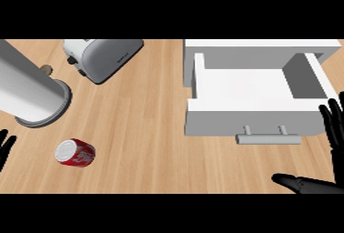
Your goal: Pick up the can, place it into the drawer and close the drawer
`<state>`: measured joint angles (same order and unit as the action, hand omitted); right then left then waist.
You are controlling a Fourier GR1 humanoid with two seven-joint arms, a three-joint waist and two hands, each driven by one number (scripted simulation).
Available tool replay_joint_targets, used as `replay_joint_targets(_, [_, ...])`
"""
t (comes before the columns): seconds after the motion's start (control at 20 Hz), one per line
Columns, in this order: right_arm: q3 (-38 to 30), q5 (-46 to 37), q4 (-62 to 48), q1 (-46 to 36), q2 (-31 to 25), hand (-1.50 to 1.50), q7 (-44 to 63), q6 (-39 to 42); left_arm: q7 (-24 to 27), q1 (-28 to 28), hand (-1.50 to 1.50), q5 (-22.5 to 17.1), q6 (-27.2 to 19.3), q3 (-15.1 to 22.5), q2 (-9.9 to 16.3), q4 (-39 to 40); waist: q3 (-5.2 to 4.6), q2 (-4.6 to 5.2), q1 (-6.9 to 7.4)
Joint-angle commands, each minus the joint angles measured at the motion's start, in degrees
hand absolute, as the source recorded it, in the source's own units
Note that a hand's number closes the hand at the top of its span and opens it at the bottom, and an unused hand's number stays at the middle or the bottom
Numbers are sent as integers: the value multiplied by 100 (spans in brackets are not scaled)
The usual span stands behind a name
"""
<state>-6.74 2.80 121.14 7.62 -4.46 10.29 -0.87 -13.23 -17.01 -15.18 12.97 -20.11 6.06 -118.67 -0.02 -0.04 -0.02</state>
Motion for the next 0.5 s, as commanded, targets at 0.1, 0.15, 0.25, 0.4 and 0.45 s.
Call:
replay_joint_targets(0.1, [-87, 34, 86, 337, 62, -150, -202, 132, 1072, -262, -150, 903, 142, 316, -487, 894, 0, 0, -4])
replay_joint_targets(0.15, [-201, -11, -113, 20, -51, -150, -213, 129, 897, 114, -150, 815, 58, 203, -324, 1085, 1, 3, 0])
replay_joint_targets(0.25, [-236, 155, 201, 223, -13, -150, -95, 186, 1159, 196, -150, 1183, -70, 327, -428, 1437, 0, 2, -15])
replay_joint_targets(0.4, [-512, 420, 2, 17, -150, -150, -102, 323, 1691, 114, -150, 1190, 92, 125, -325, 1936, 1, 2, -3])
replay_joint_targets(0.45, [-317, 171, 137, 317, -26, -150, -163, 332, 1724, 170, -150, 1331, -91, 191, -439, 1948, 1, 1, -8])
